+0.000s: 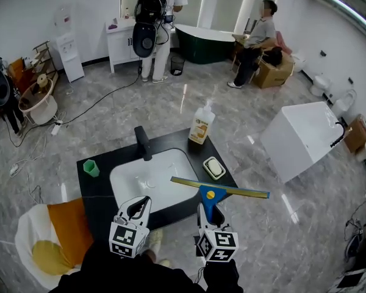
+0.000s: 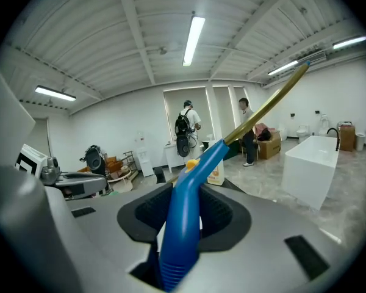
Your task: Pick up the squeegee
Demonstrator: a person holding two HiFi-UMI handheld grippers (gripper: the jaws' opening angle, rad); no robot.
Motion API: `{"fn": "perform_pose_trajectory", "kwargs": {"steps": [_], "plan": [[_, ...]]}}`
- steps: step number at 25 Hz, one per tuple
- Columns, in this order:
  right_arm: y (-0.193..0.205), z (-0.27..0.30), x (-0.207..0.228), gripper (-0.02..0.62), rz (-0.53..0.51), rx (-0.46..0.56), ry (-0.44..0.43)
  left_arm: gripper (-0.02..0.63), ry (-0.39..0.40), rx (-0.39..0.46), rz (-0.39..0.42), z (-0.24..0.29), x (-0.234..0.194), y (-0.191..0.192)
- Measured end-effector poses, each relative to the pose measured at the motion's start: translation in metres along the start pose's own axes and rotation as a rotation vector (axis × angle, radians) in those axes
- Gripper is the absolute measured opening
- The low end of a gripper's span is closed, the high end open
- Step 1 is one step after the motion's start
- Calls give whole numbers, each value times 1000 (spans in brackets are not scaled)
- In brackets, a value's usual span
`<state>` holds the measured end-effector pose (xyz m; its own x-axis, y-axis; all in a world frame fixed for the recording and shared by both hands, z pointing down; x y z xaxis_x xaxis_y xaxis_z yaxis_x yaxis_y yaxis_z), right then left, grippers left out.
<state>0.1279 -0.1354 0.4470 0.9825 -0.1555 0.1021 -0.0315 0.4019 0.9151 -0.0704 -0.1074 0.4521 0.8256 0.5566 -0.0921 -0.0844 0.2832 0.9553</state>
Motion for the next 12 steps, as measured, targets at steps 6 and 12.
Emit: {"fn": "perform_pose_trajectory", "kwargs": {"steps": [6, 12], "plan": [[9, -55, -5, 141, 9, 48, -6, 25, -12, 15, 18, -45, 28, 1], [22, -95, -7, 141, 11, 85, -10, 25, -20, 34, 34, -77, 52, 3]]}}
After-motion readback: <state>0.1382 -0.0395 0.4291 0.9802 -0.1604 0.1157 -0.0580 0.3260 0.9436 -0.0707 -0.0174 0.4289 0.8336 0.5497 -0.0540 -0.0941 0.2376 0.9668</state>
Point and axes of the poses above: the fingertips, and each gripper's own axes: z forward along the fingers, x to its right, y out of its underside, the point moved 3 cm from there along -z, backward along the fingers, and after that the axes turned 14 degrees about y, right-handed, at the moved point
